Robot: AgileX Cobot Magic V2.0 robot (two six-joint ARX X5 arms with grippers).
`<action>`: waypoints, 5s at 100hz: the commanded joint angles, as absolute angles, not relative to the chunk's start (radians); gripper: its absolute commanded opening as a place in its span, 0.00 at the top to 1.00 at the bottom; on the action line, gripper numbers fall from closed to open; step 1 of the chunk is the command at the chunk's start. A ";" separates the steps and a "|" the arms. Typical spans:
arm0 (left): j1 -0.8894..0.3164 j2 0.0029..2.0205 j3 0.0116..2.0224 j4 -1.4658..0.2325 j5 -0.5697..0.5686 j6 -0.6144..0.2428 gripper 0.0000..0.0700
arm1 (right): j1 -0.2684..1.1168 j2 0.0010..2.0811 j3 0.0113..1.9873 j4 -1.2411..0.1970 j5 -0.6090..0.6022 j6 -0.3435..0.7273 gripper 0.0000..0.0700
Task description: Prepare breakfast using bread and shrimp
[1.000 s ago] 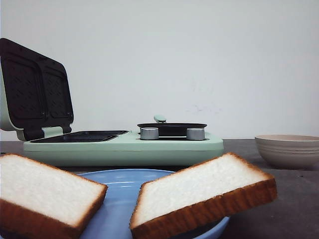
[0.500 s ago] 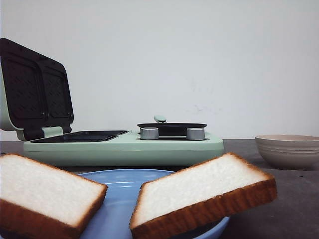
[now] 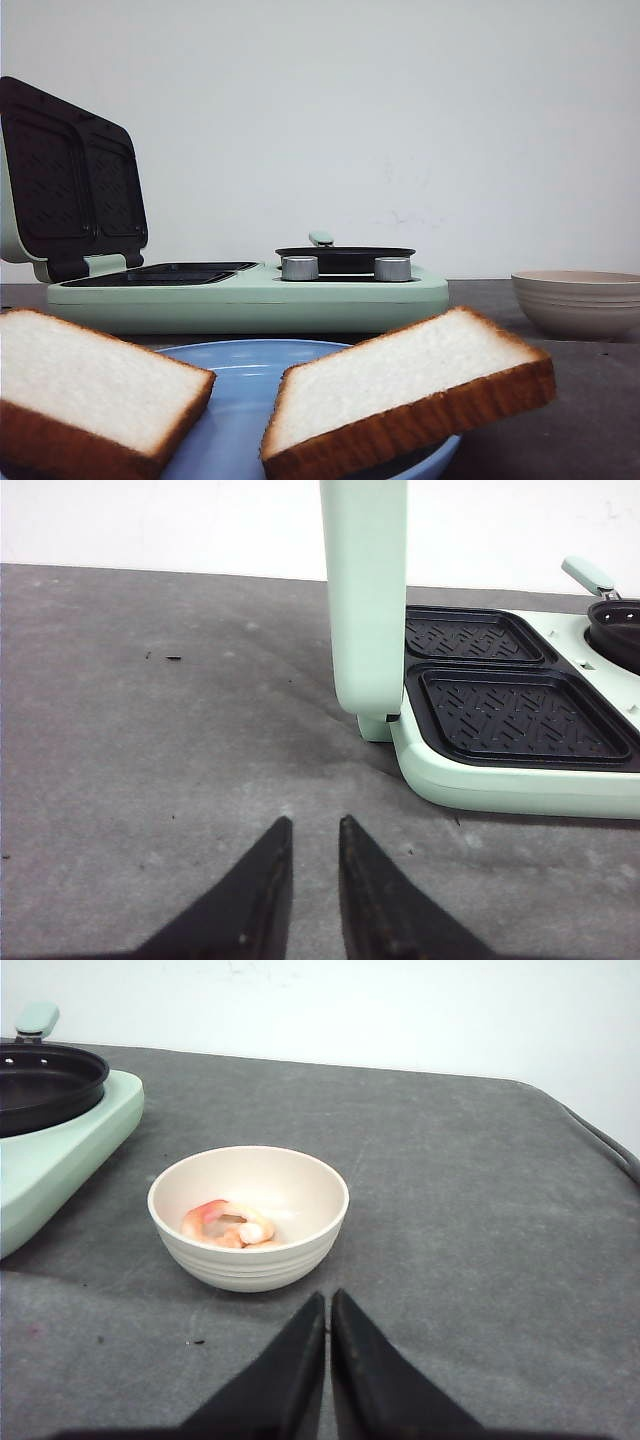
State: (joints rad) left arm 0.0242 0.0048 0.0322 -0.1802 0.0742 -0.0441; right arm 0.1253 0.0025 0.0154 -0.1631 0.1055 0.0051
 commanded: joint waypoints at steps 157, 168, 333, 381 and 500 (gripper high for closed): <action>0.026 0.535 0.650 -0.748 0.611 -0.215 0.88 | 0.128 0.448 0.621 -0.667 -0.165 0.220 0.93; 0.026 0.535 0.650 -0.748 0.629 -0.217 0.54 | 0.128 0.448 0.621 -0.667 -0.167 0.216 0.70; -0.123 0.804 0.642 -1.021 0.688 -0.167 0.26 | 0.128 0.528 0.621 -0.789 -0.447 0.281 0.46; -0.242 1.012 0.642 -0.965 0.641 -0.150 0.26 | 0.128 0.528 0.621 -0.790 -0.461 0.281 0.46; -0.389 1.185 0.642 -0.775 0.638 -0.178 0.76 | 0.128 0.528 0.621 -0.789 -0.471 0.298 0.46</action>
